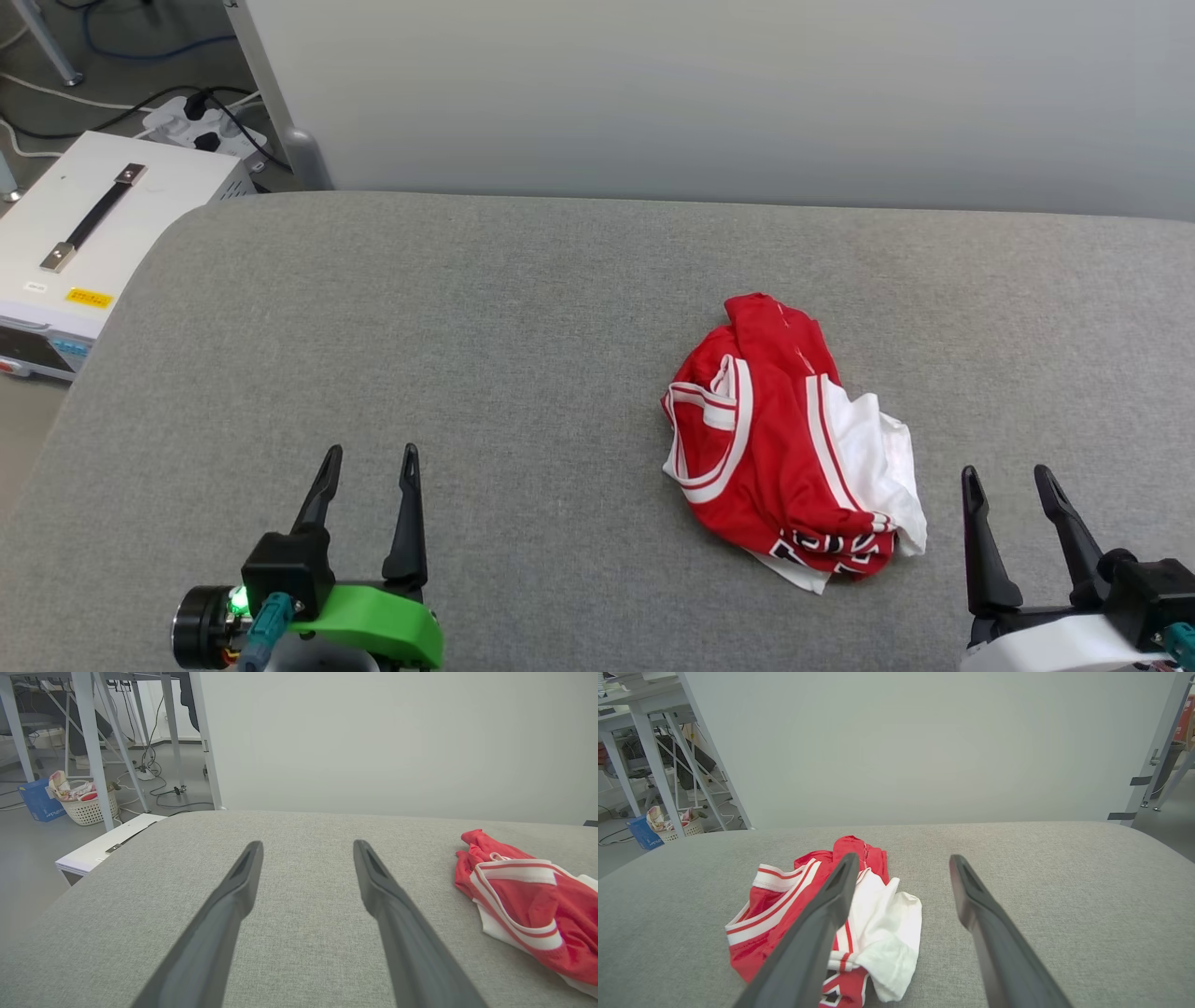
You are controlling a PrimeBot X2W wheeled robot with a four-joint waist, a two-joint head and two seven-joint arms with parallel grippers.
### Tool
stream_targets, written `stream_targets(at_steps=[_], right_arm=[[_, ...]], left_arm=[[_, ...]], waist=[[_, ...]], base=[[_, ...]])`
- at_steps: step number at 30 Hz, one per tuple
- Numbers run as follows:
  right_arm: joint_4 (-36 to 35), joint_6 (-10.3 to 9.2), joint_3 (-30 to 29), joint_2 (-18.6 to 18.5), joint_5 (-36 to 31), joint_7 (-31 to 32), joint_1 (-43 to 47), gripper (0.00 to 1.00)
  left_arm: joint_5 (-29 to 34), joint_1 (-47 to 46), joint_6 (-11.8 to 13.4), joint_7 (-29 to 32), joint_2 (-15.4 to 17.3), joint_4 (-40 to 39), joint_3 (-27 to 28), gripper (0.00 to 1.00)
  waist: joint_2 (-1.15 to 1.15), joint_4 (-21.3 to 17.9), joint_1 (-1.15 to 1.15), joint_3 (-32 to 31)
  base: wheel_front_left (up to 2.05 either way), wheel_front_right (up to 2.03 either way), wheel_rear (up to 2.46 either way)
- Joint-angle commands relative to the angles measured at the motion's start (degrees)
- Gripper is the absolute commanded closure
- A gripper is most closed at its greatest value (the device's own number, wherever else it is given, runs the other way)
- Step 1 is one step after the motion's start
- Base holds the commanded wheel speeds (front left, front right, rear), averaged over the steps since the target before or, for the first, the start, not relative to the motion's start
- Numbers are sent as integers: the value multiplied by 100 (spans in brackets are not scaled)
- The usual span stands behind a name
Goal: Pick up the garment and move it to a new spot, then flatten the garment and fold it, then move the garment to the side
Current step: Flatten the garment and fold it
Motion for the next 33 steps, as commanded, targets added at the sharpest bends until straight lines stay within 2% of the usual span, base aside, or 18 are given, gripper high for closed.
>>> stream_targets(at_steps=[1,5,11,14,18,20,25,29,33], right_arm=[[-55,-4,13,-41,-35,-52,-42,0],[-303,-4,-79,-253,-109,-52,-345,0],[-710,-4,10,-1169,-38,-52,-1564,0],[-601,-4,306,-1721,141,-52,-2137,0],[-62,-4,1075,-2542,747,128,-2843,0],[103,-4,1603,-2967,1168,614,-3199,0],[349,-4,2852,-3822,2557,2465,-3898,0],[518,-4,3508,-4198,3490,3915,-4216,0],[693,-4,3984,-4341,3979,4906,-4474,0]], left_arm=[[83,97,-51,-32,-44,20,38,0],[141,61,-90,-32,-93,28,101,0],[199,-113,-145,-32,-157,13,176,0],[213,-213,-163,-32,-175,-2,195,0],[219,-299,-171,-32,-195,-31,243,0],[220,-326,-170,-33,-202,-52,271,0],[211,-409,-161,-33,-216,-113,320,0],[211,-521,-164,-33,-223,-168,313,0],[200,-682,-158,-33,-227,-221,285,0]], waist=[[0,5,0,8],[0,14,0,61],[0,1,0,302],[0,22,0,432],[0,33,0,570],[0,32,0,649],[0,31,0,857],[0,68,0,1050],[0,146,0,1299]], base=[[0,0,0],[0,0,0],[0,0,0],[0,0,0],[0,0,0],[0,0,0],[0,0,0],[0,0,0],[0,0,0]])
